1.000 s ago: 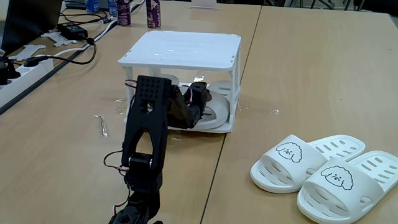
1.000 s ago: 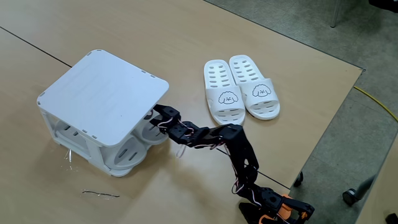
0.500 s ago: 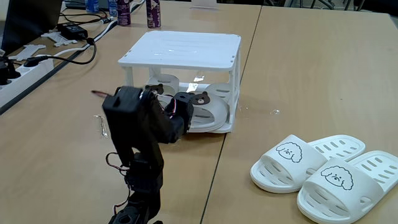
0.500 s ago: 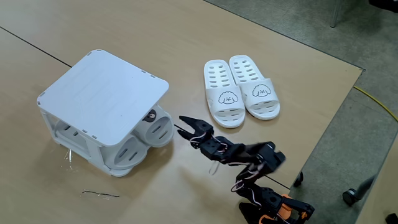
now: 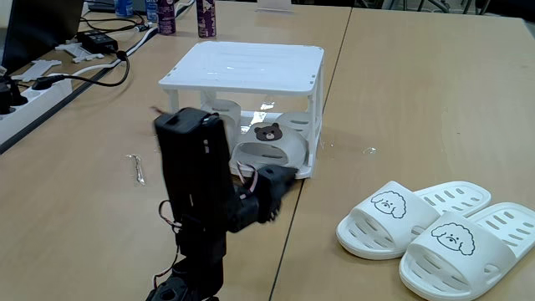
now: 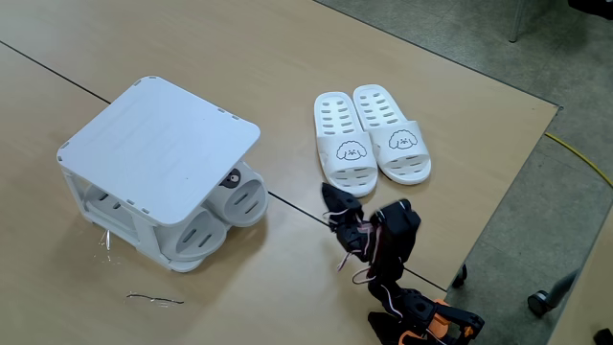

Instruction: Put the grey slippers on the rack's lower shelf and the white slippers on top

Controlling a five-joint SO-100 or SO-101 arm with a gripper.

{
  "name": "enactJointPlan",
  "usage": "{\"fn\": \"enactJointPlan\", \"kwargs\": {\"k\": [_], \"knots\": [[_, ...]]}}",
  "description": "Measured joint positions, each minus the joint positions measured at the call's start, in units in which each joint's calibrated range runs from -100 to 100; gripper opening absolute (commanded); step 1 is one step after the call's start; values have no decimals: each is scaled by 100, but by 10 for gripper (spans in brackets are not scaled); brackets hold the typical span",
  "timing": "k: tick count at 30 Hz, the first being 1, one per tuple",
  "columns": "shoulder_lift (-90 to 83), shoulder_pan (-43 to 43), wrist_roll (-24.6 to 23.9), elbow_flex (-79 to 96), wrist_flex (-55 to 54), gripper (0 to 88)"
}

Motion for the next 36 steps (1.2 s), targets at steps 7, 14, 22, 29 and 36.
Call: {"fn": "enactJointPlan", "kwargs": {"k": [7, 14, 22, 29, 36], "knots": [[1682, 1311, 0, -943, -798, 206], [2441, 1491, 0, -2120, -807, 248], [3497, 1491, 0, -3639, -807, 309], [4371, 1491, 0, -5238, -807, 303], [5171, 1775, 0, -6774, -163, 56]]}}
